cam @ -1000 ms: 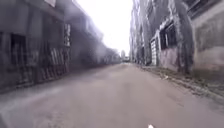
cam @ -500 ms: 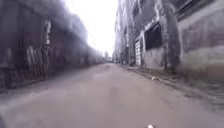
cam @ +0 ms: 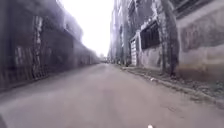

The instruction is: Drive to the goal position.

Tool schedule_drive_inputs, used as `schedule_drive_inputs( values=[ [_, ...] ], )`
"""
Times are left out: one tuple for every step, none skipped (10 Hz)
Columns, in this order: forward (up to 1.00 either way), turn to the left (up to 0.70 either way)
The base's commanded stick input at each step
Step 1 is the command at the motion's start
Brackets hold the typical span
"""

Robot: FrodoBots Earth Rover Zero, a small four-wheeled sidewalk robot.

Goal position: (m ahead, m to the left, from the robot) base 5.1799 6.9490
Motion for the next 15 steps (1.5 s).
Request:
schedule_drive_inputs(
  values=[
    [0.5, 0.0],
    [0.5, 0.0],
    [0.5, 0.0],
    [0.5, 0.0],
    [0.5, 0.0],
    [0.5, 0.0],
    [0.5, 0.0],
    [0.5, 0.0],
    [0.5, 0.0],
    [0.5, 0.0],
    [0.5, 0.0],
    [0.5, 0.0],
    [0.5, 0.0],
    [0.5, 0.0],
    [0.5, 0.0]
  ],
)
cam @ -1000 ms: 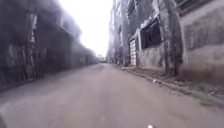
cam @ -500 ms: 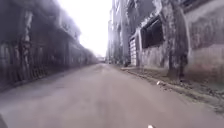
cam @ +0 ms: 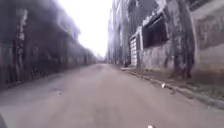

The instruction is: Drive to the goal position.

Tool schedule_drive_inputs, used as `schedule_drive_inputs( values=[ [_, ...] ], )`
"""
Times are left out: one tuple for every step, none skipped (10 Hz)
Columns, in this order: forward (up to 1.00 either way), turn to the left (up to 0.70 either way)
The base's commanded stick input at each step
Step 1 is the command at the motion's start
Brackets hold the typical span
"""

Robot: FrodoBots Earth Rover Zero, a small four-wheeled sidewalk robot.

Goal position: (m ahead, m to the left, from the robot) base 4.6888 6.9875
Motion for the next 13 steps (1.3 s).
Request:
schedule_drive_inputs(
  values=[
    [0.5, 0.0],
    [0.5, 0.0],
    [0.5, 0.0],
    [0.5, 0.0],
    [0.5, 0.0],
    [0.5, 0.0],
    [0.5, 0.0],
    [0.5, 0.0],
    [0.5, 0.0],
    [0.5, 0.0],
    [0.5, 0.0],
    [0.5, 0.0],
    [0.5, 0.0]
  ],
)
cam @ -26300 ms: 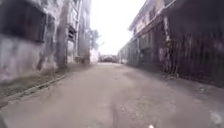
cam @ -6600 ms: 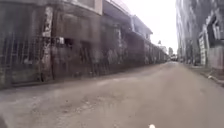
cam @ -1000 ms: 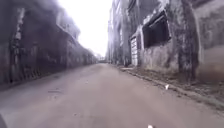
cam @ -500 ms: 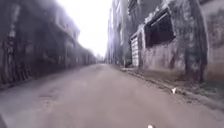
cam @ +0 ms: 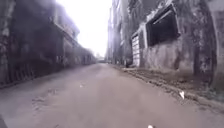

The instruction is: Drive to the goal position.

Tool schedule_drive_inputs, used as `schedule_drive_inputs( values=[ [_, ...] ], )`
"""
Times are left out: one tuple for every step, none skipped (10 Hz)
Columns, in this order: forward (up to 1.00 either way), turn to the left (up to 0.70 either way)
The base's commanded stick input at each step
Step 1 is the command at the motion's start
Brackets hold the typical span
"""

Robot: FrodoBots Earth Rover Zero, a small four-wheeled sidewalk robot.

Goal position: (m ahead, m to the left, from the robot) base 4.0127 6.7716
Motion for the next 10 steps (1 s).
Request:
schedule_drive_inputs(
  values=[
    [0.5, 0.0],
    [0.5, 0.0],
    [0.5, 0.0],
    [0.5, 0.0],
    [0.5, 0.0],
    [0.5, 0.0],
    [0.5, 0.0],
    [0.5, 0.0],
    [0.5, 0.0],
    [0.5, 0.0]
  ],
)
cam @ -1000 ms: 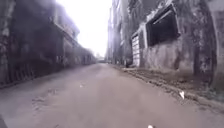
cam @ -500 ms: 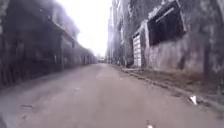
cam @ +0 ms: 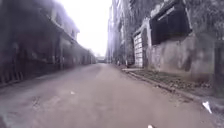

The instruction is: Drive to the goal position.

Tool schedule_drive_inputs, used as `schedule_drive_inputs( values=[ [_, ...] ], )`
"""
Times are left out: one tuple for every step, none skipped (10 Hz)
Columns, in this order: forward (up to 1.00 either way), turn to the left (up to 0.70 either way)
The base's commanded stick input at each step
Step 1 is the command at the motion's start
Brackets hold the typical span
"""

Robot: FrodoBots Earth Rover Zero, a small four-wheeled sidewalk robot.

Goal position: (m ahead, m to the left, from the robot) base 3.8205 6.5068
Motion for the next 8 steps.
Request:
schedule_drive_inputs(
  values=[
    [0.5, 0.0],
    [0.5, 0.0],
    [0.5, 0.0],
    [0.5, 0.0],
    [0.5, 0.0],
    [0.5, 0.0],
    [0.5, 0.0],
    [0.5, 0.0]
  ],
)
